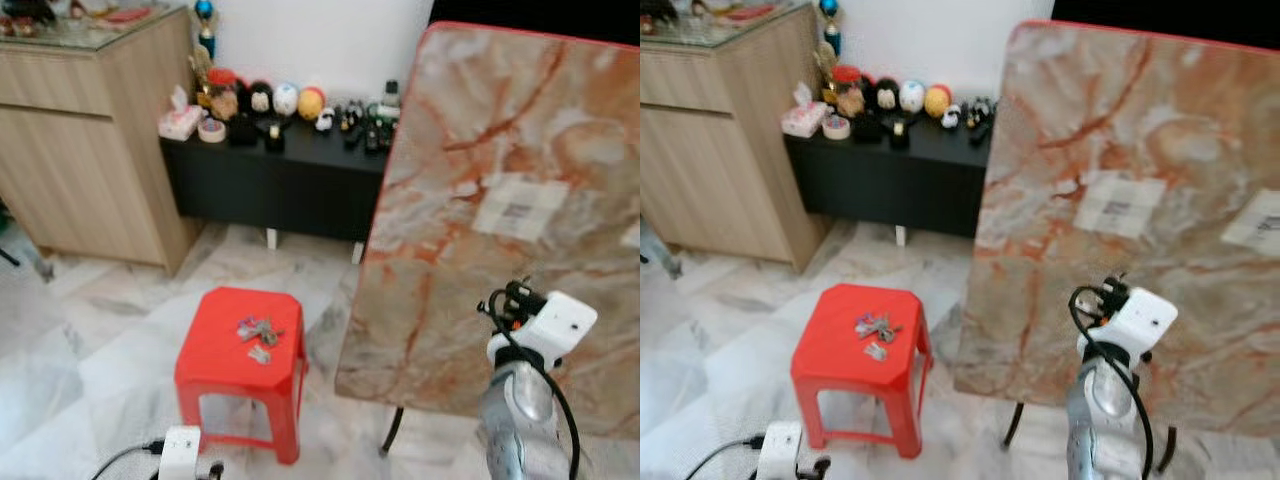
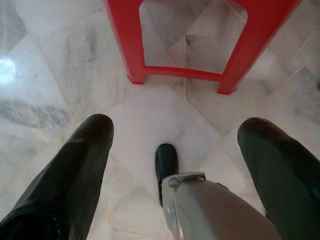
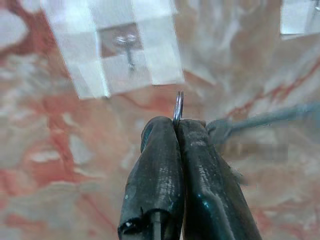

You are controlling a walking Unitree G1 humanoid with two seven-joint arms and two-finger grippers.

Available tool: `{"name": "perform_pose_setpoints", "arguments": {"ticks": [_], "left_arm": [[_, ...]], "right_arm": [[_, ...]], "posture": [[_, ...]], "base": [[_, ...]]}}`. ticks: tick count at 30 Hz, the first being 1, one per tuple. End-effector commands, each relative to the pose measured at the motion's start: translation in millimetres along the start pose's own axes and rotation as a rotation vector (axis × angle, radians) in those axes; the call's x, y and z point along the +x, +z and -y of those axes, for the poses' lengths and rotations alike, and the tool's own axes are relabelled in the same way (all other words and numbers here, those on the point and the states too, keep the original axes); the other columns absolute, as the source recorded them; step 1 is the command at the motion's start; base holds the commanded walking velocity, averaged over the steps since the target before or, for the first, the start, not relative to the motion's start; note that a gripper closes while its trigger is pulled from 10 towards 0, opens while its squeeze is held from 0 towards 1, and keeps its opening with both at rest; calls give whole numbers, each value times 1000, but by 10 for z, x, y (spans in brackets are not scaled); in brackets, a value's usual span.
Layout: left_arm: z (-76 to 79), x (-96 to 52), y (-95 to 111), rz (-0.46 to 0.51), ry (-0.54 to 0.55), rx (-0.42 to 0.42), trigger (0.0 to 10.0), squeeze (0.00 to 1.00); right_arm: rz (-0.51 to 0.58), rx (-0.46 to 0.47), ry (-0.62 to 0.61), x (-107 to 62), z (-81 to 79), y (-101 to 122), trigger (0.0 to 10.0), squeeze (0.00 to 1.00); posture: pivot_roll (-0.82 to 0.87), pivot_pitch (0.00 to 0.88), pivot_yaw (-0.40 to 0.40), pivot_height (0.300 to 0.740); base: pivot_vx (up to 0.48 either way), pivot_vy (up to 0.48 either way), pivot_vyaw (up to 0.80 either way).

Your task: Hang keys on a hook

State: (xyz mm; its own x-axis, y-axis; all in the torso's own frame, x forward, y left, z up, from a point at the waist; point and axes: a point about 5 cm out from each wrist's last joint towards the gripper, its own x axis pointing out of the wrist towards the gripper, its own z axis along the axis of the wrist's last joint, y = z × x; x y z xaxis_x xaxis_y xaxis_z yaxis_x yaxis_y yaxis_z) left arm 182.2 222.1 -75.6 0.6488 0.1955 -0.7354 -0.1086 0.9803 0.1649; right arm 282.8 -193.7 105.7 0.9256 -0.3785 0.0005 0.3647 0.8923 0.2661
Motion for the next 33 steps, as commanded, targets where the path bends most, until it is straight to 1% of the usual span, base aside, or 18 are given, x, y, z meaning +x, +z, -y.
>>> {"name": "perform_pose_setpoints", "arguments": {"ticks": [1, 5, 8, 9, 10, 13, 16, 18, 19, 21, 26, 29, 31, 32, 33], "left_arm": [[-37, -9, -44, -21, 13, -2, 10000, 0], [-31, -14, -61, -24, 15, -4, 10000, 0], [-25, -16, -66, -24, 15, -3, 10000, 0], [-25, -15, -65, -25, 15, -1, 10000, 0], [-25, -15, -64, -25, 15, 0, 10000, 0], [-22, -10, -45, -20, 16, -1, 10000, 0], [-16, -5, -26, -14, 17, -3, 10000, 0], [-16, -4, -23, -13, 17, -3, 10000, 0], [-14, -3, -19, -11, 18, -5, 10000, 0], [-14, -4, -19, -10, 20, -7, 10000, 0], [-11, -7, -29, -10, 22, -10, 10000, 0], [-9, -7, -26, -8, 22, -10, 10000, 0], [-7, -7, -22, -6, 21, -10, 10000, 0], [-6, -6, -20, -5, 21, -9, 10000, 0], [-6, -6, -19, -3, 21, -9, 10000, 0]], "right_arm": [[-14, 9, 4, 12, -31, -37, 10000, 0], [-9, -8, 0, 41, -33, -33, 10000, 0], [9, -32, -19, 100, -21, 0, 10000, 0], [14, -76, -47, 156, -2, 20, 10000, 0], [16, -98, -58, 177, 5, 26, 10000, 0], [18, -175, -62, 263, -13, 35, 10000, 0], [26, -216, -68, 333, -35, 48, 10000, 0], [22, -219, -74, 346, -37, 45, 10000, 0], [28, -256, -111, 385, -19, 63, 10000, 0], [41, -279, -138, 416, -11, 82, 10000, 0], [52, -276, -158, 479, -18, 108, 10000, 0], [48, -219, -133, 491, -54, 107, 10000, 0], [46, -197, -103, 475, -86, 90, 10000, 0], [42, -190, -87, 456, -96, 69, 10000, 0], [27, -154, -76, 402, -84, 8, 10000, 0]], "posture": [[82, 0, -114, 740], [83, 0, -113, 740], [83, 0, -113, 740], [83, 0, -113, 740], [83, 0, -113, 740], [84, 0, -109, 740], [89, 0, -108, 740], [89, 0, -108, 740], [94, 0, -110, 740], [94, 0, -110, 740], [93, 0, -108, 740], [93, 0, -108, 740], [95, 0, -112, 740], [95, 0, -112, 740], [96, 0, -114, 740]], "base": [[0, 0, 0], [0, 0, 0], [0, 0, 0], [0, 0, 0], [0, 0, 0], [0, 0, 0], [0, 0, 0], [0, 0, 0], [0, 0, 0], [0, 0, 0], [0, 0, 0], [0, 0, 0], [0, 0, 0], [0, 0, 0], [0, 0, 0]]}}
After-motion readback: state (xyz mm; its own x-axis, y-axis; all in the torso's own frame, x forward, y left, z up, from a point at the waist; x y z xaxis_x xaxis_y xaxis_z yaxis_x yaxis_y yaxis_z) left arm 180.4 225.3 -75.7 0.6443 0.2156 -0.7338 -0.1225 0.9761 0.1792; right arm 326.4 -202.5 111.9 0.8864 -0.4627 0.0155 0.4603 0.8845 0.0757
